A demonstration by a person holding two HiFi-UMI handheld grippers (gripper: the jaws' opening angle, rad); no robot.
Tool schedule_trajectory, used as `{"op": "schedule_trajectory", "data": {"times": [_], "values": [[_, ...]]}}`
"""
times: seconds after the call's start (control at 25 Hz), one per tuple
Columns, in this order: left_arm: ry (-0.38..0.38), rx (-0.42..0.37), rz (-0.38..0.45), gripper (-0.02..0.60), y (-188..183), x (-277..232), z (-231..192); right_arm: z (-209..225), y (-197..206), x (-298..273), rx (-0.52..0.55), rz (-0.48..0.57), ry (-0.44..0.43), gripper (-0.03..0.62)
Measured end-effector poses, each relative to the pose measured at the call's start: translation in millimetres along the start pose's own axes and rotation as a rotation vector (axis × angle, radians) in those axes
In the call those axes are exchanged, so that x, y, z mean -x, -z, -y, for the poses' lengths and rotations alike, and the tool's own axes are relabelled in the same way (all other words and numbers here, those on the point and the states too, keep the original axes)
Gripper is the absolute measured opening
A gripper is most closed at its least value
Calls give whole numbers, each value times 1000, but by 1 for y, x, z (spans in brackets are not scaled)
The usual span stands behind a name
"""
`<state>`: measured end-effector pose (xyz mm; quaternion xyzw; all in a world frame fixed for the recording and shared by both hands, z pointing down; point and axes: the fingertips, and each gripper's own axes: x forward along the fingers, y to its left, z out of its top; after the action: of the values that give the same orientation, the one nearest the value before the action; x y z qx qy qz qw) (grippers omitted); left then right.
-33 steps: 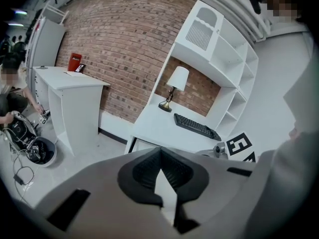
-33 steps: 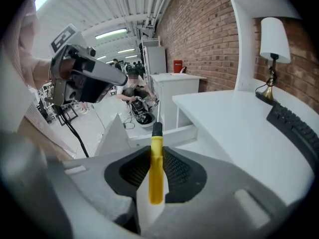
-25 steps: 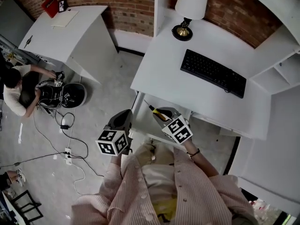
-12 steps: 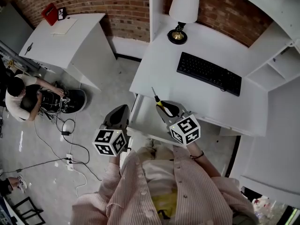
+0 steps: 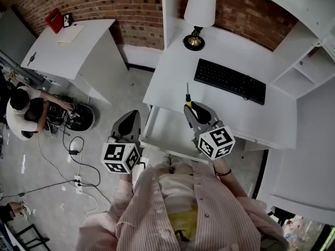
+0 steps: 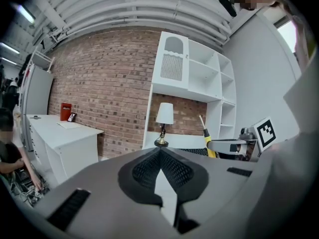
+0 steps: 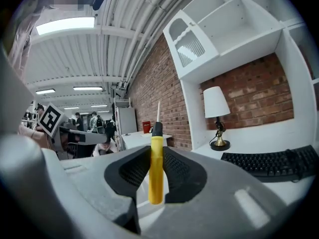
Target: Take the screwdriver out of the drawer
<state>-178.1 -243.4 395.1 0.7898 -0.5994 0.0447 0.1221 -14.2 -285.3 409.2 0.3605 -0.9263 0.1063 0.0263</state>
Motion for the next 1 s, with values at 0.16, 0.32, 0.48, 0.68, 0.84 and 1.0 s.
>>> {"op": "schedule_trajectory", "data": {"times": [0.16, 0.32, 0.48, 0.68, 0.84, 1.0], "values": [[-20, -17, 34, 0, -11, 7, -5, 10, -17, 11, -12, 56, 43, 80], [-40, -26, 67, 0, -21, 14, -9, 16, -33, 21, -11, 103, 73, 80], [-60, -33, 94, 0, -28, 19, -14, 23, -41, 28, 5, 121, 99, 80], [-83, -32, 107, 0, -29, 21, -18, 31, -41, 35, 5, 121, 127, 80], [-86, -31, 106, 0, -29, 22, -19, 35, -40, 38, 11, 113, 146, 80], [-86, -33, 101, 0, -28, 22, -19, 37, -38, 41, 12, 111, 158, 80]]}}
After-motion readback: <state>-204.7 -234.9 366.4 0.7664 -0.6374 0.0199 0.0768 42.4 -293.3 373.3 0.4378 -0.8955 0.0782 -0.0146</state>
